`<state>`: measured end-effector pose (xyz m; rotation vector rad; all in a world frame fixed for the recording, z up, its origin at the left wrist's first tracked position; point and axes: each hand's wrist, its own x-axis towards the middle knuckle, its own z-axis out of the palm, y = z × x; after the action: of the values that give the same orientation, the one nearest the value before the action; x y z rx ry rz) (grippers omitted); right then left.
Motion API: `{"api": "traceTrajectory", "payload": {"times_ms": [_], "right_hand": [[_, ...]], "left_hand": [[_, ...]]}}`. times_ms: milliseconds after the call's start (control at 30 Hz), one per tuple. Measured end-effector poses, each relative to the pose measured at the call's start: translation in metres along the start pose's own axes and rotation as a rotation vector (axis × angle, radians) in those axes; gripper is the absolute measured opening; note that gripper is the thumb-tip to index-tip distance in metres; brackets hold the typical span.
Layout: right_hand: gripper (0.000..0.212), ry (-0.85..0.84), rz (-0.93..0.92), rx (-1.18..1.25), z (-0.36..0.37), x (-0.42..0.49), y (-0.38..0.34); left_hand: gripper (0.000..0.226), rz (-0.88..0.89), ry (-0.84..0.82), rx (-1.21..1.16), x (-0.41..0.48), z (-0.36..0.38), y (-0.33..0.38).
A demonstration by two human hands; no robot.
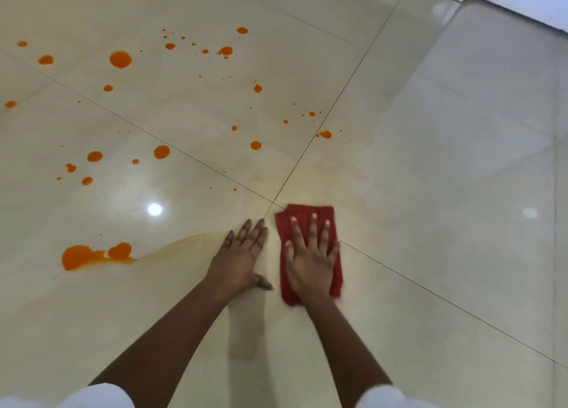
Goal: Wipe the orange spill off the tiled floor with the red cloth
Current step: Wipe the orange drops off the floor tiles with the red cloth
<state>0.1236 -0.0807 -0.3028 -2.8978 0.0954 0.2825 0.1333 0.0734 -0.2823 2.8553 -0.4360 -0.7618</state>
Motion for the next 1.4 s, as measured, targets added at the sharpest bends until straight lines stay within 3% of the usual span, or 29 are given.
{"api": "traceTrajectory", "payload": {"times_ms": [67, 200, 333, 433, 533, 600, 667, 733, 833, 933, 1033, 1133, 1233, 1400], "right_hand": [[0.054, -0.04, -0.048, -0.05, -0.012, 0.041, 0.004], [0.054, 0.02, 0.204, 0.033, -0.008, 0.031, 0.013], [0.056, 0.032, -0.114, 0.011, 0.021, -0.019, -0.063], [0.053, -0.072, -0.347, -0.086, 0.01, 0.044, -0.087], [0.054, -0.057, -0.128, -0.063, -0.006, 0.087, -0.063], [0.055, -0.015, 0.038, 0.007, -0.005, 0.067, -0.055], [0.055, -0.006, 0.008, -0.01, 0.006, 0.027, -0.074], [0.057, -0.027, -0.166, -0.015, 0.016, 0.017, -0.105], [0.054, -0.084, -0.342, -0.097, 0.014, 0.072, -0.128], [0.055, -0.06, -0.13, -0.058, 0.002, 0.102, -0.109], [0.055, -0.022, -0.017, -0.002, 0.011, 0.043, -0.11], [0.061, -0.111, -0.28, -0.046, 0.031, -0.019, -0.143], [0.056, -0.158, -0.537, -0.137, 0.039, -0.007, -0.176], [0.056, -0.109, -0.304, -0.067, 0.039, -0.007, -0.171]], "left_hand": [[0.116, -0.024, 0.043, -0.012, -0.005, 0.004, -0.001], [0.122, -0.15, 0.107, -0.091, -0.031, 0.01, -0.026], [0.121, -0.188, 0.119, -0.102, -0.055, 0.019, -0.05], [0.119, -0.195, 0.137, -0.143, -0.052, 0.021, -0.05], [0.121, -0.225, 0.119, -0.138, -0.054, 0.023, -0.051], [0.125, -0.238, 0.097, -0.138, -0.059, 0.025, -0.054], [0.126, -0.24, 0.083, -0.165, -0.062, 0.027, -0.056], [0.125, -0.231, 0.09, -0.159, -0.06, 0.027, -0.058], [0.124, -0.233, 0.112, -0.158, -0.062, 0.028, -0.06], [0.122, -0.212, 0.14, -0.176, -0.065, 0.026, -0.061], [0.122, -0.267, 0.152, -0.139, -0.08, 0.028, -0.068], [0.117, -0.408, 0.136, -0.166, -0.111, 0.04, -0.083], [0.122, -0.605, 0.175, -0.246, -0.142, 0.06, -0.11], [0.143, -0.676, 0.164, -0.314, -0.177, 0.052, -0.138]]}}
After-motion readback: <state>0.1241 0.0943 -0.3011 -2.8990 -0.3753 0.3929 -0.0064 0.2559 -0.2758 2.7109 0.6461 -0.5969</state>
